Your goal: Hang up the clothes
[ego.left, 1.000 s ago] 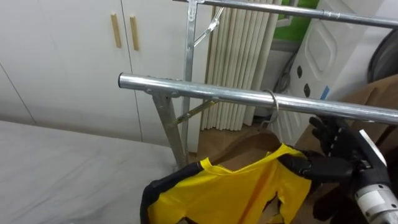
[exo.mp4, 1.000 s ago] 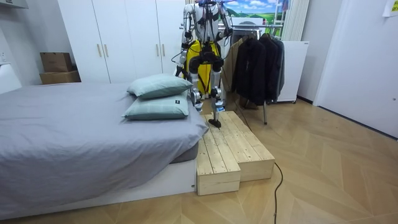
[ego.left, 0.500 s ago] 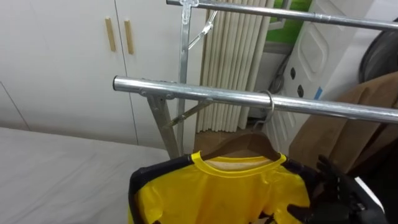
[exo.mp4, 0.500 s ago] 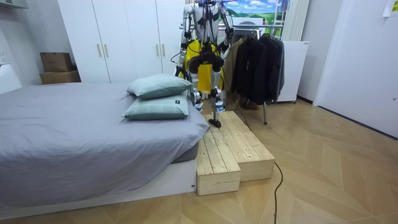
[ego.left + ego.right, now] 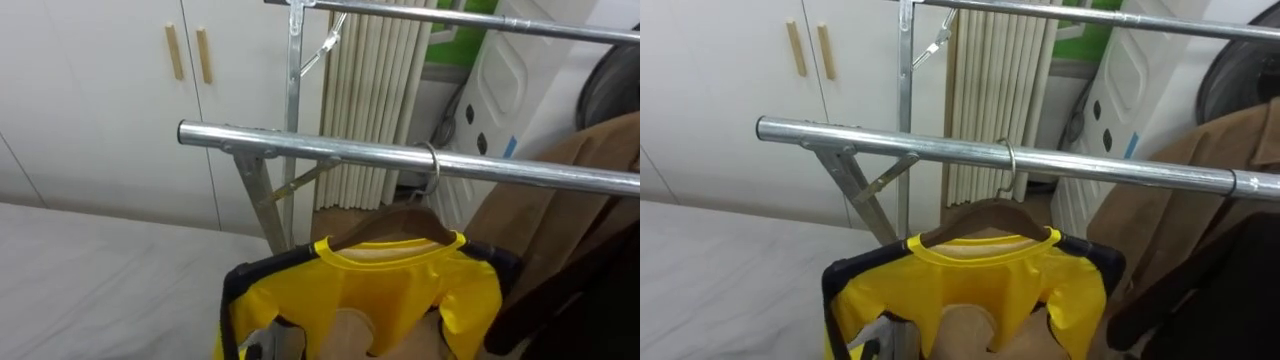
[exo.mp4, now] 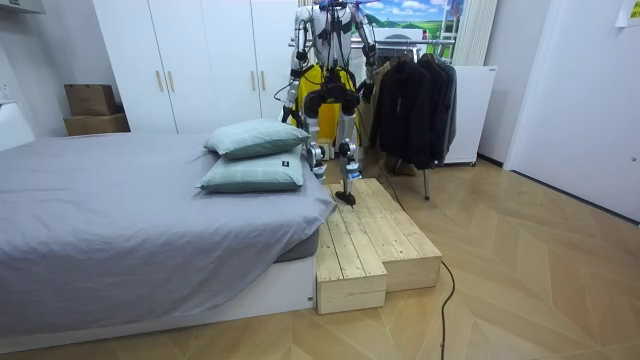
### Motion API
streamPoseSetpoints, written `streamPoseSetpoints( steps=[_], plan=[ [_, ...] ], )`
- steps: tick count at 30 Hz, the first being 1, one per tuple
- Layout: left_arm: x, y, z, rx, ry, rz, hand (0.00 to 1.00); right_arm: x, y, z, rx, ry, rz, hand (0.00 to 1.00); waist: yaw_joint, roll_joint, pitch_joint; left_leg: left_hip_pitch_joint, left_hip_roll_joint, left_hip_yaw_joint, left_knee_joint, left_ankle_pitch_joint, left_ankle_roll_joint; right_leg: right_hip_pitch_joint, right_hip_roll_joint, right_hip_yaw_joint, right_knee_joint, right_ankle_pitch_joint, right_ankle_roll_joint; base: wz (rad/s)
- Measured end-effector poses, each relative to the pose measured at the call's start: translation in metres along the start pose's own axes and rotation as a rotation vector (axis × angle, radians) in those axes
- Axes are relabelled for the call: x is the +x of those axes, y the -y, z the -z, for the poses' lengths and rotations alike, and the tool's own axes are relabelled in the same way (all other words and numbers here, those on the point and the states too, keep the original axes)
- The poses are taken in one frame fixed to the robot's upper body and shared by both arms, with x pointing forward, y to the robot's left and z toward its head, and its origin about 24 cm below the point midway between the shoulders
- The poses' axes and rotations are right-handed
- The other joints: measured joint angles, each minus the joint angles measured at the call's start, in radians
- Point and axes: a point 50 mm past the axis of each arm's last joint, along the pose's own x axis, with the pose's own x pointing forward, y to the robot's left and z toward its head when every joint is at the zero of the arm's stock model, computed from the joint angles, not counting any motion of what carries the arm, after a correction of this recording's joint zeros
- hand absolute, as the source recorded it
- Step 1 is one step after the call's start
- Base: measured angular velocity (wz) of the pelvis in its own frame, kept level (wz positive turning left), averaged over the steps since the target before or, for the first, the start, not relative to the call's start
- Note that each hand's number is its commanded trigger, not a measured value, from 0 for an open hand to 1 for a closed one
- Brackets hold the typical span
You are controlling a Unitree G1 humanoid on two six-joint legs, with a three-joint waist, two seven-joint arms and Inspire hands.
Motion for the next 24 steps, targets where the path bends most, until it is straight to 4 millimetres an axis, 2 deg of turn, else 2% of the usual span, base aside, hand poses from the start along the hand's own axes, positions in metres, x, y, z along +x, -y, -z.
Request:
streamPoseSetpoints(
  steps=[3,9,12,14,19,22,24],
  plan=[
    [0.0,-0.001,0.001,0.002,0.002,-0.004,0.0,0.0,-0.01,0.009,0.023,-0.023,-0.041,0.0,0.002,-0.003,0.0001,0.0,0.0,0.0,0.0,0.0,0.0,0.0,0.0,0.0,-0.001,0.0,0.0,0.0],
    [0.0,-0.001,0.002,0.0,0.007,-0.007,0.0,-0.004,-0.023,0.043,0.06,-0.153,-0.075,0.0,0.003,0.004,0.002,-0.001,0.0,-0.003,0.0,0.0,0.0,0.001,-0.001,-0.002,-0.002,0.0,0.0,0.0],
    [0.0,0.0,0.002,-0.004,0.006,-0.006,0.0,-0.007,-0.029,0.057,0.094,-0.209,-0.087,0.0,0.005,0.016,-0.0059,0.0,0.0,-0.006,0.0,0.0,0.0,0.001,-0.001,-0.002,-0.002,0.0,0.0,0.0],
    [0.0,0.001,-0.001,-0.007,0.012,-0.003,0.0,-0.011,-0.038,0.071,0.131,-0.268,-0.102,0.0,0.01,0.024,-0.0075,0.0,-0.001,-0.017,0.0,0.0,0.0,0.002,-0.004,-0.003,0.0,0.0,0.0,0.0],
    [-0.001,0.007,-0.002,-0.024,0.019,-0.006,0.0,-0.024,-0.065,0.104,0.421,-0.407,-0.094,0.0,0.013,0.04,-0.0054,0.0,-0.001,-0.021,-0.001,0.0,0.0,0.004,-0.005,-0.008,-0.001,0.0,0.0,0.01],
    [-0.002,0.013,-0.003,-0.06,0.02,-0.008,0.0,-0.036,-0.068,0.121,0.568,-0.47,-0.042,0.0,0.012,0.057,-0.0022,0.0,-0.001,-0.019,-0.002,-0.003,-0.001,0.003,0.0,-0.006,-0.002,0.0,0.0,-0.01],
    [-0.003,0.016,-0.003,-0.126,0.013,-0.003,0.0,-0.044,-0.071,0.132,0.674,-0.512,-0.002,0.0,0.007,0.066,-0.0034,0.001,-0.001,-0.02,-0.003,-0.005,-0.001,0.003,0.0,-0.006,-0.002,0.0,0.0,0.0]
  ],
)
